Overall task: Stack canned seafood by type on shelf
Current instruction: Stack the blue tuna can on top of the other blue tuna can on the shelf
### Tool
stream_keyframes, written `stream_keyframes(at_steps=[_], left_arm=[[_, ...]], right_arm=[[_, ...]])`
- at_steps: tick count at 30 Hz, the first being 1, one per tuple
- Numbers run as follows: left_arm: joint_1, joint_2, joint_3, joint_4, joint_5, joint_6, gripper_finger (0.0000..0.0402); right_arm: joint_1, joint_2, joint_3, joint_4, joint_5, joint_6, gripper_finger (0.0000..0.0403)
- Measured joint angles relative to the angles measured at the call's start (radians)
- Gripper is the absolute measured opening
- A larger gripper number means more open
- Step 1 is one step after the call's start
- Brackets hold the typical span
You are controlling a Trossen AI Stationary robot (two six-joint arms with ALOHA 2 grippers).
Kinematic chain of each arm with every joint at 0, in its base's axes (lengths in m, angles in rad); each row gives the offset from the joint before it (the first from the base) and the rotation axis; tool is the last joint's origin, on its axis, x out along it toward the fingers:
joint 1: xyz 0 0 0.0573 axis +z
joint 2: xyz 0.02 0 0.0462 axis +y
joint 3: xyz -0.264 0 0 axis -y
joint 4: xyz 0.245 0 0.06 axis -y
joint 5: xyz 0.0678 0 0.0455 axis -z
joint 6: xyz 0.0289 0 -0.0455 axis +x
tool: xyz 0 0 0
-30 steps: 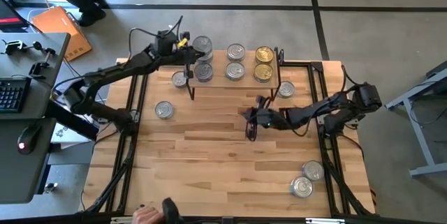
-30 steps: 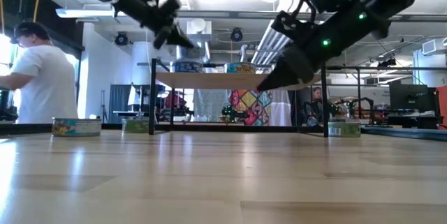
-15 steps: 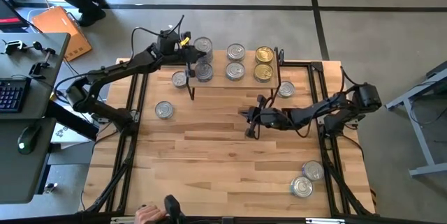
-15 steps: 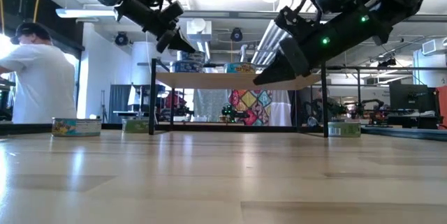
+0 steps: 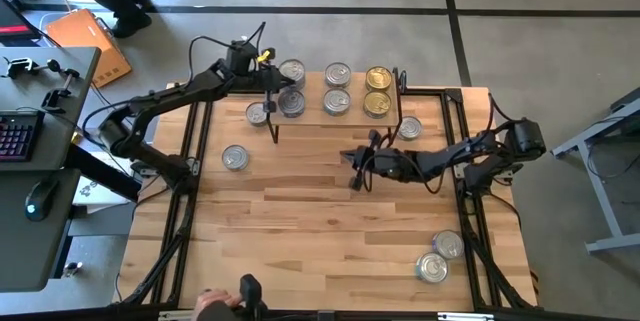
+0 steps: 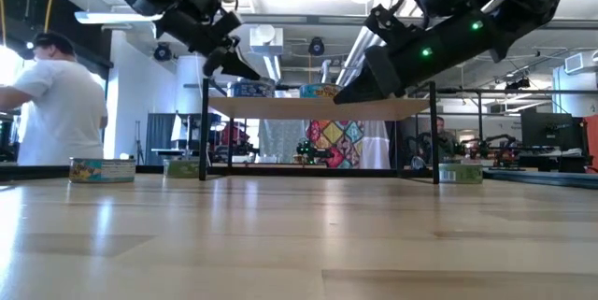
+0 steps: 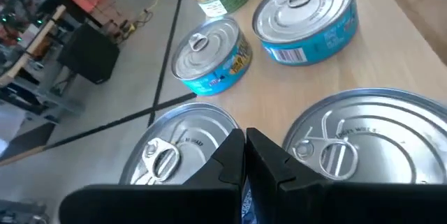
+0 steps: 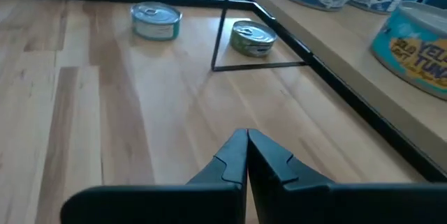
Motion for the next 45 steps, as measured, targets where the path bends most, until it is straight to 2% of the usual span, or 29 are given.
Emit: stream_keyframes(at_steps=[4,9,14,20,29,45], left_arm=[[-0.006,0.009,0.001,0.006,-0.061,0.026,0.0],[-0.011,0.007,0.0,0.011,-0.077,0.014,0.0005],[-0.016,-0.007,0.0,0.008,-0.11,0.016,0.001],[-0.049,-0.059,-0.002,0.037,-0.11,0.015,0.0002],[-0.011,-0.044,-0.001,0.257,-0.125,0.071,0.0001],[-0.003,-0.035,-0.001,0.265,-0.116,0.041,0.0]], right_arm=[[0.0,0.0,0.0,0.0,-0.007,0.015,0.0002],[0.001,0.0,0.0,-0.007,-0.079,0.05,0.0002],[0.001,0.0,0.0,-0.007,-0.087,0.051,0.0002],[0.001,0.0,0.0,-0.009,-0.087,0.051,0.0002],[0.001,0.0,0.0,-0.011,-0.089,0.051,0.0002],[0.001,0.0,0.0,-0.014,-0.089,0.053,0.0002]])
